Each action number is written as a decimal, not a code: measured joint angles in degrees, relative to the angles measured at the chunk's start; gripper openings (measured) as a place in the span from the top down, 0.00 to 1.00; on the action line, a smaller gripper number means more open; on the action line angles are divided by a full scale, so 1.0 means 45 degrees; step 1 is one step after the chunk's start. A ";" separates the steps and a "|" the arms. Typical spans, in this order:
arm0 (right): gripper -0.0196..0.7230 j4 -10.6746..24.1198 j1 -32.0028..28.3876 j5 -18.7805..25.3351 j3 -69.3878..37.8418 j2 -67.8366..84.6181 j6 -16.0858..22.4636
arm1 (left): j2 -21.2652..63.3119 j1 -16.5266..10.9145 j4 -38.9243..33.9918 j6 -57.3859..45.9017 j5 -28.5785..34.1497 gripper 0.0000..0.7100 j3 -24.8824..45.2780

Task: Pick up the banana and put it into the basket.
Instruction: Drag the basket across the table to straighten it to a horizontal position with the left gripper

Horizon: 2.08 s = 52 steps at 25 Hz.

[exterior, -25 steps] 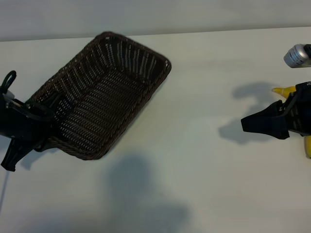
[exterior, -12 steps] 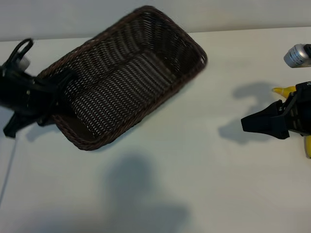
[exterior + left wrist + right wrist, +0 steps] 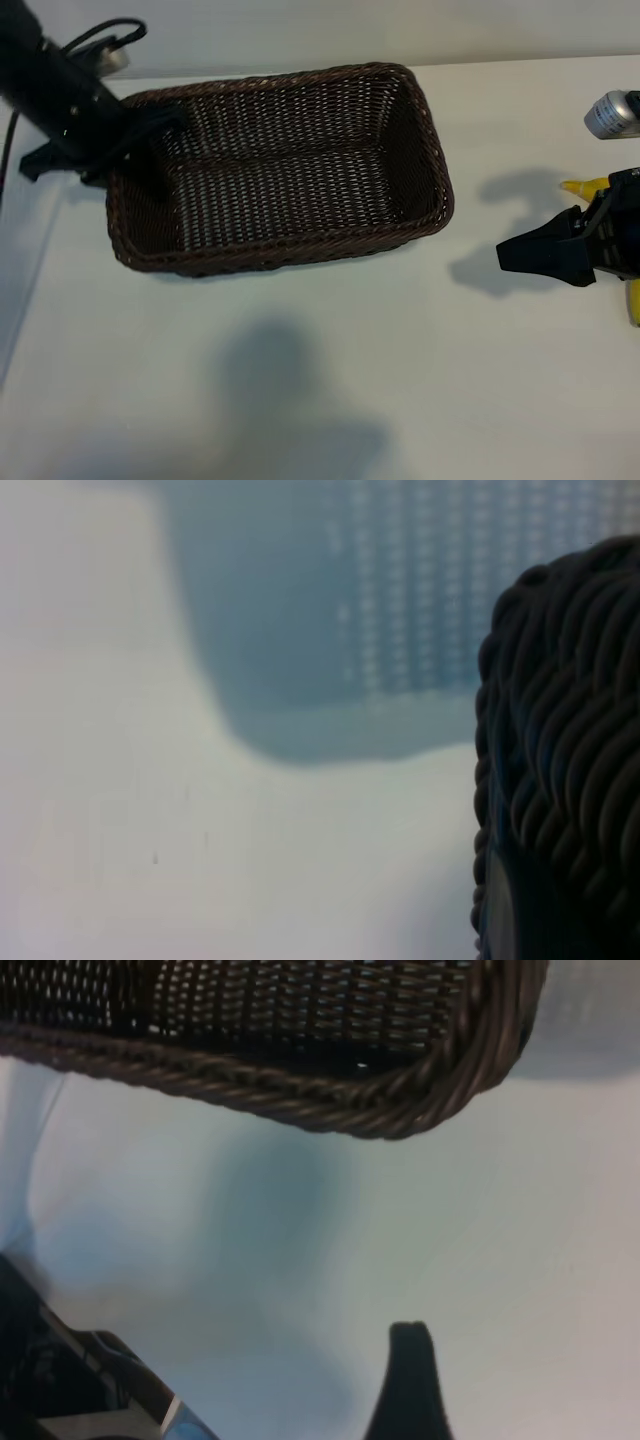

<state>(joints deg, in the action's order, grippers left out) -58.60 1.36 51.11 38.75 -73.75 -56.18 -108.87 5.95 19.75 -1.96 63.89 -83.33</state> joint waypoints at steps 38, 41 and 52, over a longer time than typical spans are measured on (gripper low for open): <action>0.22 0.0000 0.0000 -0.0088 0.0000 0.0000 0.0000 | -0.3656 0.1890 0.0048 0.0261 -0.0773 0.77 -0.1680; 0.22 0.0000 0.0000 -0.0088 0.0000 0.0000 0.0000 | -0.3709 0.1890 0.0006 0.0261 -0.0558 0.64 -0.1680; 0.22 0.0000 0.0000 -0.0115 0.0000 0.0000 0.0000 | -0.3691 0.1963 0.0089 0.0260 -0.0049 0.20 -0.1757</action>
<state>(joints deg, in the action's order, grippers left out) -58.60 1.36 50.59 38.75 -73.75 -56.18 -125.48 14.78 20.15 -0.79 63.67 -91.24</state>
